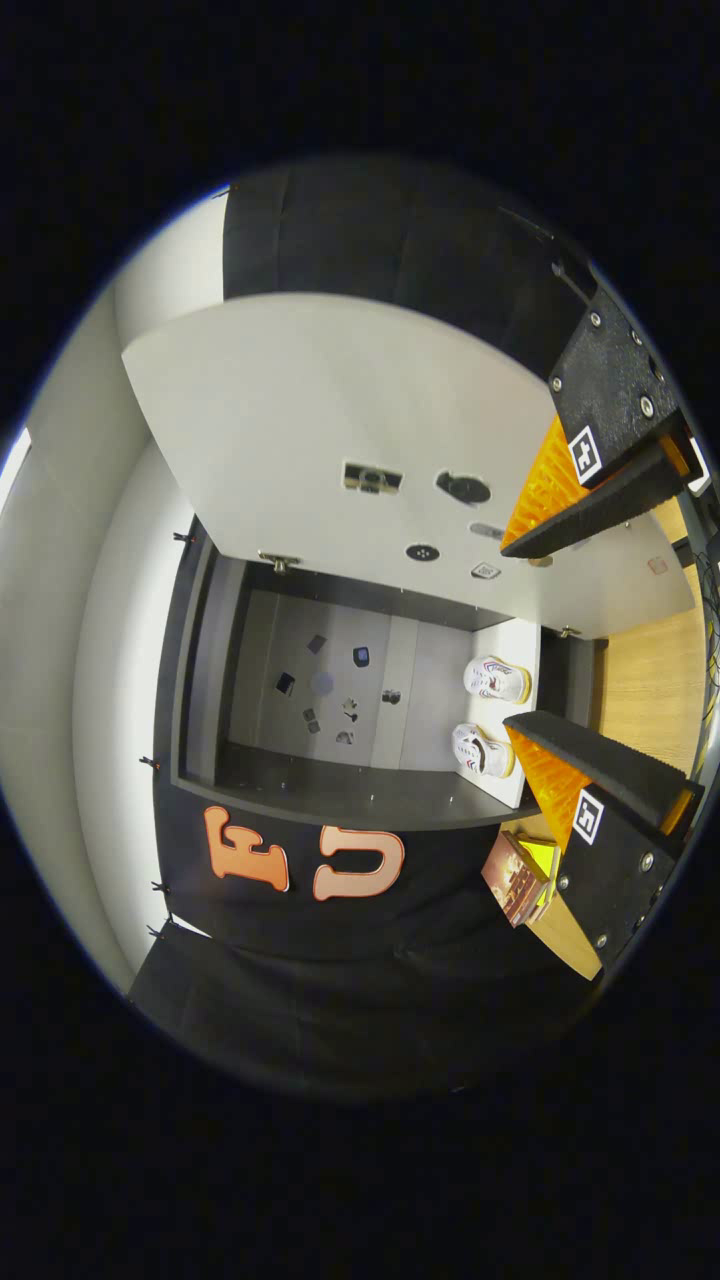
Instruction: Open the shoe cabinet door, grab the shoes and put them into the shoe cabinet, then close the shoe cabinet door.
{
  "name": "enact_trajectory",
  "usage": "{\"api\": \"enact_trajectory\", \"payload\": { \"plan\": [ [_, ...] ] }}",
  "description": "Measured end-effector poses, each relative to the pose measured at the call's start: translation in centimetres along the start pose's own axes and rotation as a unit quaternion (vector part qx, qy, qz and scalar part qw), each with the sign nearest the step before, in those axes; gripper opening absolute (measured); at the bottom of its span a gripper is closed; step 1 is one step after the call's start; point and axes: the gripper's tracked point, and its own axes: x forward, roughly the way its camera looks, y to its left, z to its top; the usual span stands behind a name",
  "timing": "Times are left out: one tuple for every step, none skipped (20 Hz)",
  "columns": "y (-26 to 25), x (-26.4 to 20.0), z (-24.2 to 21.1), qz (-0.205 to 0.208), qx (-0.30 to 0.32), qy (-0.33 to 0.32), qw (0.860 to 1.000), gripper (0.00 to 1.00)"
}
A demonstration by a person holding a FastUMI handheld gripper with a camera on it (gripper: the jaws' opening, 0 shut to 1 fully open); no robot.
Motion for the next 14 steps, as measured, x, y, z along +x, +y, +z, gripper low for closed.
{"api": "enact_trajectory", "payload": {
  "plan": [
    [-1.5, -1.1, 0.1, -0.013, 0.003, 0.000, 1.000, 0.95],
    [-2.3, -1.9, -0.1, -0.027, 0.005, -0.001, 1.000, 0.95],
    [-3.5, -2.7, -0.1, -0.042, 0.006, 0.000, 0.999, 0.95],
    [-5.0, -3.1, -0.3, -0.057, 0.007, 0.002, 0.998, 0.95],
    [-6.3, -3.8, -0.5, -0.071, 0.011, 0.003, 0.997, 0.95],
    [-7.6, -4.3, -0.5, -0.083, 0.016, 0.003, 0.996, 0.95],
    [-8.8, -4.6, -0.5, -0.094, 0.019, 0.002, 0.995, 0.95],
    [-10.2, -4.9, -0.6, -0.108, 0.022, 0.001, 0.994, 0.95],
    [-11.7, -4.9, -0.6, -0.121, 0.024, 0.001, 0.992, 0.95],
    [-13.0, -4.7, -0.7, -0.133, 0.029, 0.001, 0.991, 0.95],
    [-14.2, -4.4, -0.8, -0.142, 0.035, 0.002, 0.989, 0.95],
    [-15.2, -3.9, -0.8, -0.148, 0.043, 0.000, 0.988, 0.95],
    [-16.1, -3.3, -0.8, -0.153, 0.047, 0.001, 0.987, 0.95],
    [-17.0, -2.8, -1.2, -0.160, 0.048, 0.004, 0.986, 0.95]
  ]
}}
